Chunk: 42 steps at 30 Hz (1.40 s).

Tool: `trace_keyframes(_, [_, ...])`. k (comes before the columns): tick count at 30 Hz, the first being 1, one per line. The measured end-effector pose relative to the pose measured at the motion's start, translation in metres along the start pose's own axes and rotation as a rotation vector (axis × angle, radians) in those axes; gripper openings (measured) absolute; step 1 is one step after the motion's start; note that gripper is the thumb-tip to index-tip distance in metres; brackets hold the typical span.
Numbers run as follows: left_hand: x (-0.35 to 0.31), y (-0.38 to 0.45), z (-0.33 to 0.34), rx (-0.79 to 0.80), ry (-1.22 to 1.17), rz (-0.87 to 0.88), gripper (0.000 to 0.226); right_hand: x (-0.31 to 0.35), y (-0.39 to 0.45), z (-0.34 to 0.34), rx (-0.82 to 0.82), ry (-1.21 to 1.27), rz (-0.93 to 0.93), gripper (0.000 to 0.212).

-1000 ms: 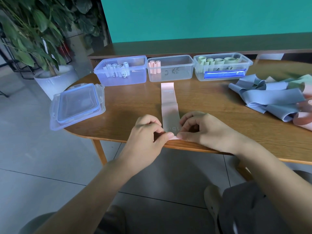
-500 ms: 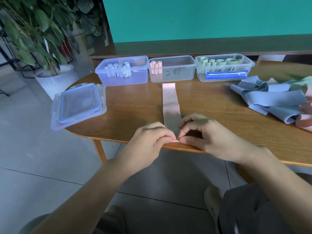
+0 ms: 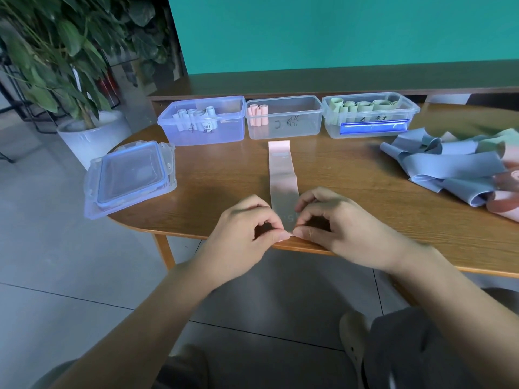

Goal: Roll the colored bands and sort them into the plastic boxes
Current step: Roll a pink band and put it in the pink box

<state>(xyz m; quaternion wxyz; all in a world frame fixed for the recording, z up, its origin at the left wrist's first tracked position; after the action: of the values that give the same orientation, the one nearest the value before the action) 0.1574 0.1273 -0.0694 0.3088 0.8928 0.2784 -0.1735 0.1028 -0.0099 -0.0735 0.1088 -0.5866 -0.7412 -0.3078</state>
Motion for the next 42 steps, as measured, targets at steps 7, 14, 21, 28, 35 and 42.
trace_keyframes(7, [-0.006, -0.001, 0.002, 0.004, 0.107, 0.057, 0.026, -0.002, 0.005, 0.0, 0.022, -0.034, 0.075, 0.009])
trace_keyframes(14, [-0.009, 0.002, 0.005, 0.039, 0.208, -0.01, 0.024, -0.009, 0.01, -0.003, 0.02, -0.061, 0.131, 0.017])
trace_keyframes(21, [-0.006, 0.005, 0.003, 0.002, 0.069, 0.005, 0.006, -0.016, 0.012, -0.004, -0.003, -0.053, 0.16, 0.025])
trace_keyframes(28, [-0.006, 0.001, 0.005, 0.004, 0.036, 0.134, 0.021, -0.016, 0.01, -0.002, -0.052, -0.042, 0.129, 0.019])
trace_keyframes(35, [-0.005, 0.004, 0.004, -0.051, 0.085, 0.058, 0.014, 0.0, 0.005, -0.002, -0.1, -0.008, -0.067, 0.006])
trace_keyframes(42, [-0.01, 0.001, 0.002, -0.108, 0.092, 0.018, 0.008, 0.002, 0.005, -0.004, -0.046, -0.004, -0.122, 0.023])
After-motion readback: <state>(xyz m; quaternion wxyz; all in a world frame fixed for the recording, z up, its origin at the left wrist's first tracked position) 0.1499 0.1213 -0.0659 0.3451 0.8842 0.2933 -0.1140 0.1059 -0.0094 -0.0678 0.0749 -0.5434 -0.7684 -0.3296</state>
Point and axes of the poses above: each hand's wrist, its own y-axis towards the middle knuckle, its own z-axis out of the palm, x = y × z, the point moved 9 cm from there along y, towards the middle knuckle, and after that the axes turned 3 degrees about -x, right-handed, at the moved point
